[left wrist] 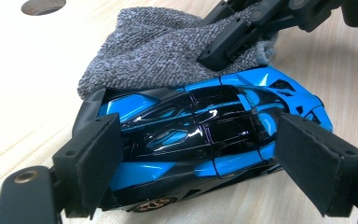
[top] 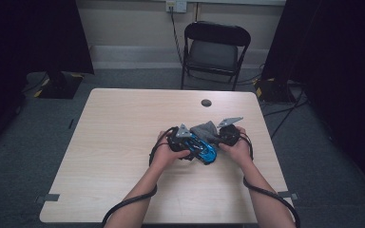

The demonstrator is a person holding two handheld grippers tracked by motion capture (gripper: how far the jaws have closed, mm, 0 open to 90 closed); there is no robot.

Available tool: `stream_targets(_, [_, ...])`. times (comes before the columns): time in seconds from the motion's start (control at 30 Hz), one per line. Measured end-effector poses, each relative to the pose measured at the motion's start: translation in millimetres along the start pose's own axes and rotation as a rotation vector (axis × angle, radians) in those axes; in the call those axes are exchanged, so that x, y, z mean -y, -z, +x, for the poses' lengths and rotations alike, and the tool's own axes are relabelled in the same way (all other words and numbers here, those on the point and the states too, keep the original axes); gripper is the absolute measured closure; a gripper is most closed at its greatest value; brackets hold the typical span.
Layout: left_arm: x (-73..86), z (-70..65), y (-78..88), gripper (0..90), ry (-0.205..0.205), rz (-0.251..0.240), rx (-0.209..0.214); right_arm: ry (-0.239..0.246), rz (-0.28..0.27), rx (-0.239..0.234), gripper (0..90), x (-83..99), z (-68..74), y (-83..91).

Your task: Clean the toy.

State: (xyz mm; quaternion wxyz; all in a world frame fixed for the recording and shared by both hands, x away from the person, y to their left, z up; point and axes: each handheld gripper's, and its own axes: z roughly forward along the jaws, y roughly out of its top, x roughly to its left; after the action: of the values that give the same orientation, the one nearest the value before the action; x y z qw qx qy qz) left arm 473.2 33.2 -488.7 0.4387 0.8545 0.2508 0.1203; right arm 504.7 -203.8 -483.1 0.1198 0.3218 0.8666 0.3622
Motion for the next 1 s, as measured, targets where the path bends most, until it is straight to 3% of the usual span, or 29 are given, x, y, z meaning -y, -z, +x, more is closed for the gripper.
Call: stream_targets(1.0, [-1.5, -0.9, -0.4, 15.2, 0.000, 0.011, -0.008, -0.010, -0.016, -0.035, 74.9, 28.0, -4.9, 26.6])
